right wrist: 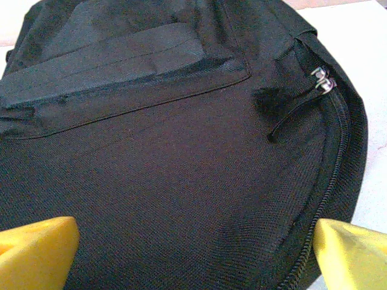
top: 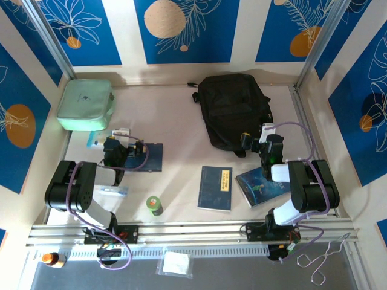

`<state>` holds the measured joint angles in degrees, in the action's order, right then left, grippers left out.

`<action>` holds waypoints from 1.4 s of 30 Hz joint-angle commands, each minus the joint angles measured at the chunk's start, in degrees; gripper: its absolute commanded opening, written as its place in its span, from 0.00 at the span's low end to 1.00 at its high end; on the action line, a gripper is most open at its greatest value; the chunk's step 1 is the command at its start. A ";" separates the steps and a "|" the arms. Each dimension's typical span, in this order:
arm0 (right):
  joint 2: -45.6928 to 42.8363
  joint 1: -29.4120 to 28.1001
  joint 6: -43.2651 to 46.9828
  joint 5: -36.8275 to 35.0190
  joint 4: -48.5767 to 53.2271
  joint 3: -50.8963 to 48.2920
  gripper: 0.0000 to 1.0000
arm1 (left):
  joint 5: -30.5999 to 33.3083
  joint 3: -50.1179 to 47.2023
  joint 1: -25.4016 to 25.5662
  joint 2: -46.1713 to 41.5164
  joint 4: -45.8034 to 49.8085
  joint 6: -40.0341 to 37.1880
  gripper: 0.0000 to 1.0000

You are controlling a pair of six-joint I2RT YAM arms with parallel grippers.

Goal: Pack the student bag
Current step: Rotate the student bag at the top-center of the table.

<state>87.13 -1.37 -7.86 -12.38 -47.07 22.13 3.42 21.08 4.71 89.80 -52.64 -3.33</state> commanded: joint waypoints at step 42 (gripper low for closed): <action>27.71 -13.13 -26.49 10.89 74.31 62.17 0.92 | -16.90 19.96 -0.74 -24.06 45.17 20.99 1.00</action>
<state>112.42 -12.60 -32.08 -2.72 21.02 79.85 -9.26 38.59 4.60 65.49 -8.32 16.49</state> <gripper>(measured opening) 0.925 0.996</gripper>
